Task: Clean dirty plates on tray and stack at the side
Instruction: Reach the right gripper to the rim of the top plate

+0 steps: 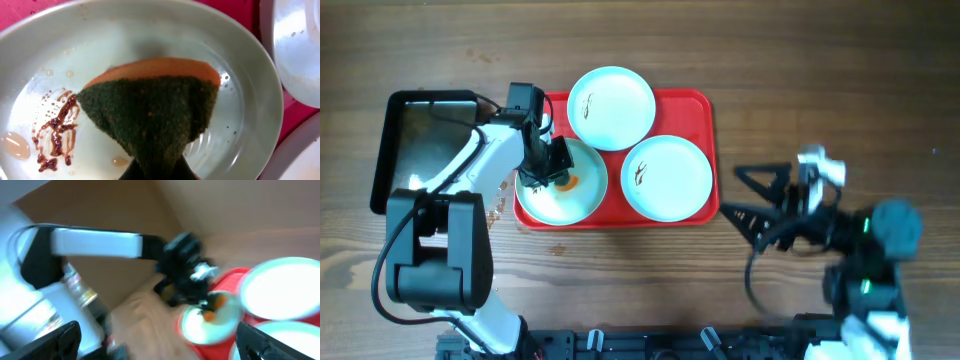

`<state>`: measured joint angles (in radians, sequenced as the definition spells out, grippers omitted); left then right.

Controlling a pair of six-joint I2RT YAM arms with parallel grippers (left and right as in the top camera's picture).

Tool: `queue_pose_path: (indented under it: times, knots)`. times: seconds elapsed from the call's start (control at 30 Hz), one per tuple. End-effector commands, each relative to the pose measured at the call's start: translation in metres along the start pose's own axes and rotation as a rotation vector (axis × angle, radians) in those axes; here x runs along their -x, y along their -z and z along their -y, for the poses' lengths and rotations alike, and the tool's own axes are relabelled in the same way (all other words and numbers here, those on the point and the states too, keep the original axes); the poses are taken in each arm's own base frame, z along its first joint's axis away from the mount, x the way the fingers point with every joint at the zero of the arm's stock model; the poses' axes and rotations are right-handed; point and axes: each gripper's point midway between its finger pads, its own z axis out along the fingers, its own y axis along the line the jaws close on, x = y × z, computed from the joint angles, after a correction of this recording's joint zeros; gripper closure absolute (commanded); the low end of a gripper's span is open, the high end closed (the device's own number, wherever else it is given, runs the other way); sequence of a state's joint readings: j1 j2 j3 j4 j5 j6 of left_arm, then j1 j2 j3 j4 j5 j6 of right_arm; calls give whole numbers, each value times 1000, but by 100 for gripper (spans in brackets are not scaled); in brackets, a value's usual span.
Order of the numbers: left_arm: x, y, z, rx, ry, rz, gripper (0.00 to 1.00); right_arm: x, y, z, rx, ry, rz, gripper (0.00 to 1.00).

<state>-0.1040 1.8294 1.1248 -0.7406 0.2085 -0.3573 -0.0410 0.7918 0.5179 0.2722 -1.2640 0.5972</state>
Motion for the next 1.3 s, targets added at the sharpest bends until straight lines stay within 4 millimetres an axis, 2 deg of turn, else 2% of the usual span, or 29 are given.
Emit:
queue_pose_path:
  times: [0.0,0.1,0.23,0.3,0.43,0.5,0.53,0.6,0.63,0.7,0.73,0.77,0.8,0.83,0.9,1.0,1.1,1.17,1.27]
  knots:
    - [-2,-2,1,3,-16,-6,96,26,-14,-21,319,-23,-220,0]
    - [-2,-2,1,4,-17,-6,96,44,-42,-12,367,-15,-257,1]
    - [2,-2,-7,50,-16,15,96,50,-69,-13,411,0,-278,0]
    - [4,-2,-10,67,-17,24,96,55,-75,-18,424,62,-249,0]
    - [5,-2,-10,64,-18,30,96,95,-82,-22,364,-126,-66,0]
    - [6,-2,-10,64,-18,31,96,99,-78,-39,407,40,-33,0]
    - [6,-2,-9,63,-18,33,96,99,-77,-41,412,68,-33,0]
    - [6,-2,-9,63,-19,34,96,99,-81,-31,386,48,-43,1]
    - [7,-2,-9,62,-19,36,96,98,-86,-20,355,27,-47,1]
    - [7,-2,-9,61,-19,37,96,93,-98,16,243,-46,-54,0]
    - [7,-2,-9,62,-19,36,96,87,-104,41,143,-91,-57,0]
    - [6,-2,-9,63,-18,34,96,75,-107,79,-52,-152,-69,1]
    - [5,-2,-10,65,-17,28,96,58,-101,118,-297,-186,-106,1]
    - [3,-2,-10,68,-16,22,96,46,-91,143,-483,-184,-149,1]
    - [4,-2,-10,67,-17,23,96,32,-70,167,-756,-132,-242,0]
    - [10,-2,-7,55,-21,50,96,31,-69,158,-791,-84,-308,0]
    - [15,-1,-5,47,-25,71,96,20,-87,135,-694,-107,-370,0]
    - [16,-1,-7,47,-20,71,96,2,-100,126,-651,-135,-458,0]
    - [14,-1,-9,51,-10,63,96,-38,-122,132,-632,-149,-641,0]
